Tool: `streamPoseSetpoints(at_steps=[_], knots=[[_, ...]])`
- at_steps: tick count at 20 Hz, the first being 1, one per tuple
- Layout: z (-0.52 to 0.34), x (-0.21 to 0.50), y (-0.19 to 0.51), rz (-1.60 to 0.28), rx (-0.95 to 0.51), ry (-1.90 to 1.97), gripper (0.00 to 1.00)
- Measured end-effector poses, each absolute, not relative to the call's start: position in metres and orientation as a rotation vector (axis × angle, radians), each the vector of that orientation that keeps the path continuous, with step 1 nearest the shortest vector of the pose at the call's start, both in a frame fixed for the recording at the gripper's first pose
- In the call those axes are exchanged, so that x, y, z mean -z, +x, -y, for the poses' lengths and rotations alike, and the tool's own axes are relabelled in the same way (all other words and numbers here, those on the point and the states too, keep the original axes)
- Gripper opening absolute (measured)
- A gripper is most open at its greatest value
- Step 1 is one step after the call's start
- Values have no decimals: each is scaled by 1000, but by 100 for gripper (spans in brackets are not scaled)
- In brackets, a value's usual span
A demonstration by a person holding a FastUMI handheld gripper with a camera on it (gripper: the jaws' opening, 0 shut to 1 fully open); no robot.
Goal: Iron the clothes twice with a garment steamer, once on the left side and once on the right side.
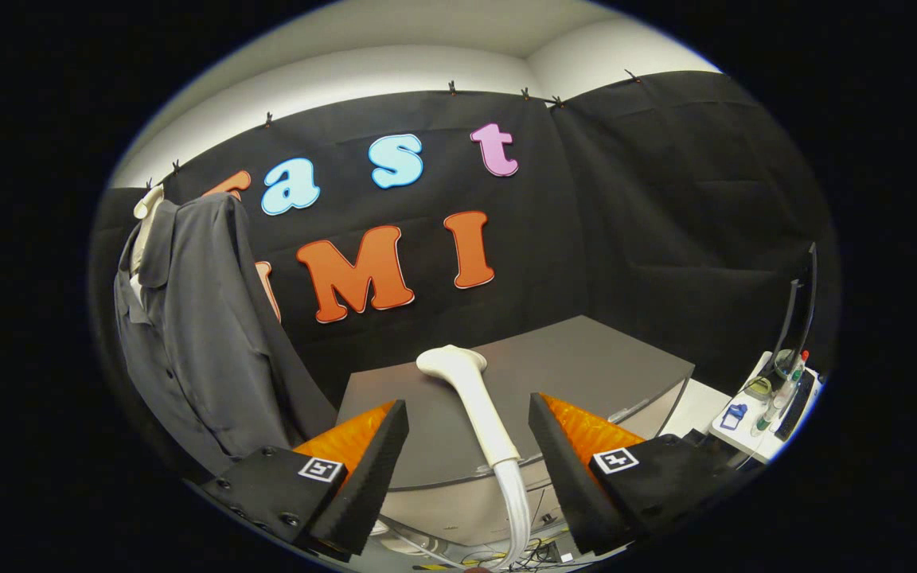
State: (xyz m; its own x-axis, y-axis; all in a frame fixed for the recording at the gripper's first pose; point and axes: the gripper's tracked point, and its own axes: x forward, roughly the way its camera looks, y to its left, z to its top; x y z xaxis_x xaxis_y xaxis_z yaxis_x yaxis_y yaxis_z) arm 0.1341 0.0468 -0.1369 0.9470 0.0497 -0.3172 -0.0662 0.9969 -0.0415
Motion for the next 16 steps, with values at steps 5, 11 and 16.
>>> streamPoseSetpoints(at_steps=[5,11,16], knots=[[-43,171,178,-385,-42,-93,98],[-35,212,227,-497,-41,-119,96],[-35,237,244,-581,-55,-124,82]])
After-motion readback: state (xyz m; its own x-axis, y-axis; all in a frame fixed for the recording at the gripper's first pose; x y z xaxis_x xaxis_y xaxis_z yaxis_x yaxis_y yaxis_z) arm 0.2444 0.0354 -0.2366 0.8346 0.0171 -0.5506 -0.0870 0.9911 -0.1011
